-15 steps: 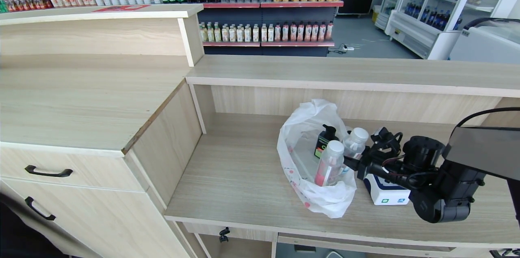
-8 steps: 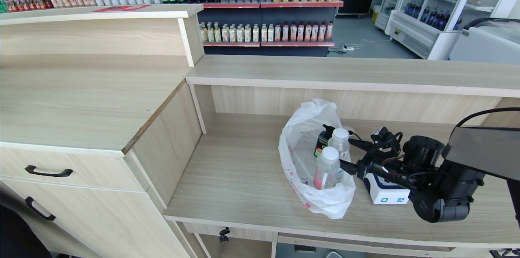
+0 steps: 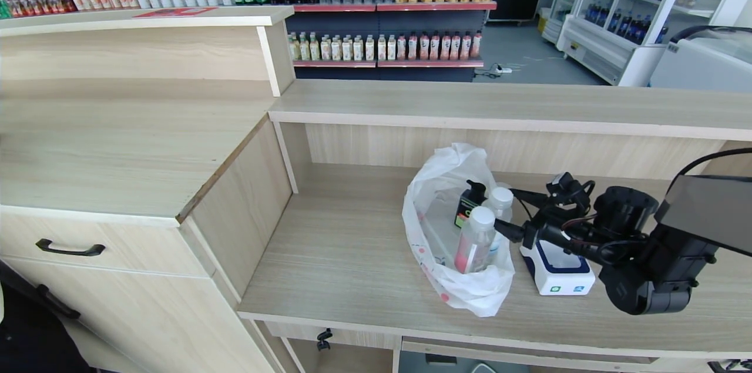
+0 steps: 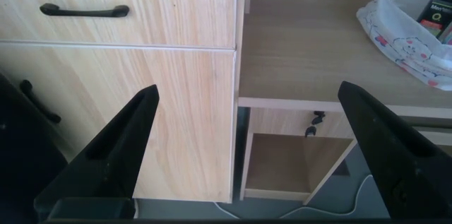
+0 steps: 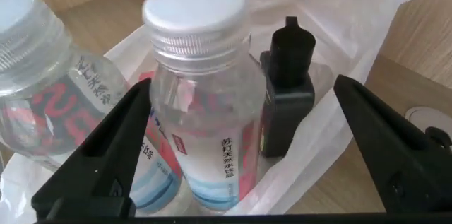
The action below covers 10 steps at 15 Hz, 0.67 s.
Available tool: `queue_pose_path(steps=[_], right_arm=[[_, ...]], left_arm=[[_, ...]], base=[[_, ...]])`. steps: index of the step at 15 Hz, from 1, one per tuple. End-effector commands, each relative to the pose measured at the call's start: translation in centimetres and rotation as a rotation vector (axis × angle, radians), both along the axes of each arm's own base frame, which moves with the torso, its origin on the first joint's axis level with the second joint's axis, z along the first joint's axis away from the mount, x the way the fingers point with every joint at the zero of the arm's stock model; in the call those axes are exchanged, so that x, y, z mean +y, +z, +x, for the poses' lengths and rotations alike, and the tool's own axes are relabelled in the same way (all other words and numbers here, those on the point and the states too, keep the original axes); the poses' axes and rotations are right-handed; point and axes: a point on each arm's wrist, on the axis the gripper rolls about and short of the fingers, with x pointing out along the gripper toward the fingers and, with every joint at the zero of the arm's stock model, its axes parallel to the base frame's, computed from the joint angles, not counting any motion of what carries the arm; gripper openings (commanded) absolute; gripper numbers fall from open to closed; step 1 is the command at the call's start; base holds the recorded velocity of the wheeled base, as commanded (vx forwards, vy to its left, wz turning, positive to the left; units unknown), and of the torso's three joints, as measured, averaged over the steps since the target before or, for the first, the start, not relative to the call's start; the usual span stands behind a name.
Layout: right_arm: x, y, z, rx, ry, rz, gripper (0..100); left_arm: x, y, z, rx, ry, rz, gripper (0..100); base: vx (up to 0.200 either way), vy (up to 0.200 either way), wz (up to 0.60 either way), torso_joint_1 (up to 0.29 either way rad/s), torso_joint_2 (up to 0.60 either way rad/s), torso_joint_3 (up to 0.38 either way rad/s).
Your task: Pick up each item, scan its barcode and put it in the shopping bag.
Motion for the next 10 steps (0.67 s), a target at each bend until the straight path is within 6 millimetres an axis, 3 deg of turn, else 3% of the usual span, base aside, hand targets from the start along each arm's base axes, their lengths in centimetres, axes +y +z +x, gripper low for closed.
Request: queue_pose_path(steps=[1, 4, 6, 10], right_arm=[[0.0, 1.9, -0.3, -0.047, 0.001, 0.002, 100], [0.0, 5.0, -1.0, -0.113, 0.001, 0.003, 100], [-0.1, 8.1, -2.2, -0.179, -0.006, 0.002, 100], [-1.4, 12.6, -4.6, -0.332, -0.049, -0.044, 100]], left_arm=[[0.0, 0.0, 0.0, 0.001, 0.0, 0.0, 100], [0.0, 0.0, 0.0, 0.001, 0.0, 0.0, 100], [0.0, 0.0, 0.0, 0.001, 0.0, 0.0, 100], [0.0, 0.0, 0.0, 0.001, 0.0, 0.0, 100]], base=[[0.0, 0.0, 0.0, 0.0, 0.0, 0.0], [0.0, 0.0, 0.0, 0.0, 0.0, 0.0], [0.0, 0.0, 0.0, 0.0, 0.0, 0.0], [0.0, 0.0, 0.0, 0.0, 0.0, 0.0]])
